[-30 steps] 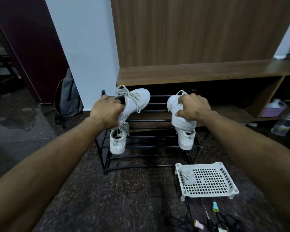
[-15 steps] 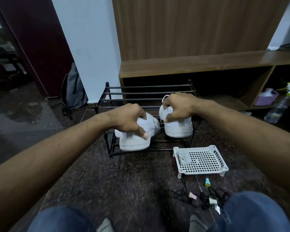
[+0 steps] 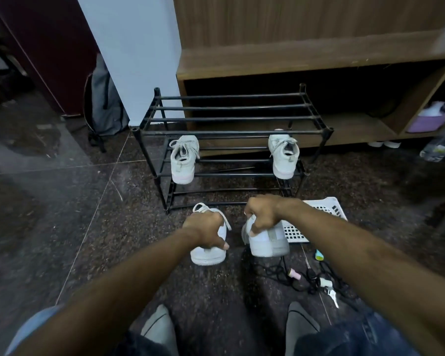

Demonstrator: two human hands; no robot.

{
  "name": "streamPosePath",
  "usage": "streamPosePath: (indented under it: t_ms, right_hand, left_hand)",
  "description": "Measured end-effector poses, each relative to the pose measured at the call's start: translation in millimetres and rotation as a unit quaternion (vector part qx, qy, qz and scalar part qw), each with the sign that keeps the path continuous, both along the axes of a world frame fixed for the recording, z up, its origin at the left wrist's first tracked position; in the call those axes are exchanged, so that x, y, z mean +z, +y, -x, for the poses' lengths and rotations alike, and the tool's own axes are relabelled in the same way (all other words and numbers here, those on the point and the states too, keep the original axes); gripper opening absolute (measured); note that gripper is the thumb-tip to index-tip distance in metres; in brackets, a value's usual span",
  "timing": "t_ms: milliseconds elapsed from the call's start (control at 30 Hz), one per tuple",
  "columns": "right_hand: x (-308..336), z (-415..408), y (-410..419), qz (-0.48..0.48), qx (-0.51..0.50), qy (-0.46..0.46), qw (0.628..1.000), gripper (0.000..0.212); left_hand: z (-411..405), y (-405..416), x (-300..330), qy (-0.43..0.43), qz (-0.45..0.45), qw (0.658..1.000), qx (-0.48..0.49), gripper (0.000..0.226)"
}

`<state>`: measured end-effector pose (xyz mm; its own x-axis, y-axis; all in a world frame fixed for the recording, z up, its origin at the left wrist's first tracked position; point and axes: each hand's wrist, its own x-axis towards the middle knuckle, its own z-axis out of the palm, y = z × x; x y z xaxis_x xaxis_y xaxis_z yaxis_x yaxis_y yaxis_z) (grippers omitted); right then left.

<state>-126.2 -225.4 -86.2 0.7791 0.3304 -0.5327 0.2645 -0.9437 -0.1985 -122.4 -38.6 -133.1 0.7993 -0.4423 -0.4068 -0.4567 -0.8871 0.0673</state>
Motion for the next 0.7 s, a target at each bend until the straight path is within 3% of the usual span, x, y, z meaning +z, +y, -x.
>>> streamPosePath:
  t_ms: [100, 267, 433, 700]
  right_hand:
    - [-47.2, -4.8, -0.2, 0.039, -0.019, -0.059, 0.997, 0.048]
    - [-128.2, -4.3, 0.6, 0.052, -0.053, -0.097, 0.993, 0.034]
    - [-187.5, 2.1, 1.0, 0.063, -0.056, -0.087, 0.993, 0.034]
    - [-223.7, -10.4, -10.8, 0.063, -0.077, -0.020, 0.995, 0.025]
  left_hand:
    - [-1.8, -8.8, -37.0, -0.045, -0.008, 0.999, -0.018, 0.058]
    - [-2.8, -21.9, -95.4, -0.058, -0.007, 0.998, -0.015, 0.051]
    - [4.4, -28.9, -151.1, -0.063, 0.007, 0.998, -0.011, 0.043]
    - [-17.2, -33.9, -178.3, 0.066, 0.001, 0.997, -0.028, 0.041]
